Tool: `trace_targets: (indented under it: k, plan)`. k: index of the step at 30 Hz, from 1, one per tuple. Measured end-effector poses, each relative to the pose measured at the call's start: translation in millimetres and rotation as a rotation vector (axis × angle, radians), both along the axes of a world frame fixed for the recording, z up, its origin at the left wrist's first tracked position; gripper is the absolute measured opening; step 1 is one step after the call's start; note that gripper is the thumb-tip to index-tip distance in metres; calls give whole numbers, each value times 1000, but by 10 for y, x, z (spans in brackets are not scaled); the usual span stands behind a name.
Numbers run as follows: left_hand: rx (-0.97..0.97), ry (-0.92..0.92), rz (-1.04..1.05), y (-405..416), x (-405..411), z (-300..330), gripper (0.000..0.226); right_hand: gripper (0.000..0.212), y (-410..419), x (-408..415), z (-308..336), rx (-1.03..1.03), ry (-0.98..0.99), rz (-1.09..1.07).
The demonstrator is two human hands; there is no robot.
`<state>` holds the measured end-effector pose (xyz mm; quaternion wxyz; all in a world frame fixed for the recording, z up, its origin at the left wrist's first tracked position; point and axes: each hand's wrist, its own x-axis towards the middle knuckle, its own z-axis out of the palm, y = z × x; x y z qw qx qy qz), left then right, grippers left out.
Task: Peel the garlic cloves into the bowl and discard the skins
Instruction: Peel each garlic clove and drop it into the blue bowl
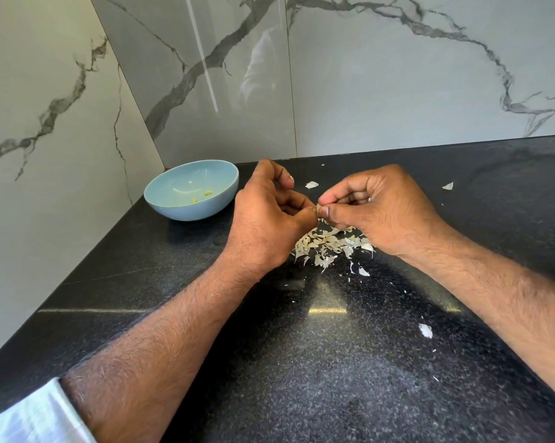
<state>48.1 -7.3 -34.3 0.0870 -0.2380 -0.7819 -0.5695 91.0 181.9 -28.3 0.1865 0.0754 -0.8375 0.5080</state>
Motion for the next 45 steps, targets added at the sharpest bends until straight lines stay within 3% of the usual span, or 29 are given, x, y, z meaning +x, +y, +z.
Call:
trace_targets:
  k: [8,17,24,45]
  plan:
    - [160,-167,-77,-38,23,36,47,18,44,-5,11,-364,-162,165]
    - [91,-181,-83,-25,71,73,49,16,40,-9,-12,-63,10,46]
    - [108,-211,-36,-18,94,99,50,15,-48,13,-9,28,69,-58]
    - [180,-202,-51,6,134,85,50,16,-60,56,-1,-120,-24,21]
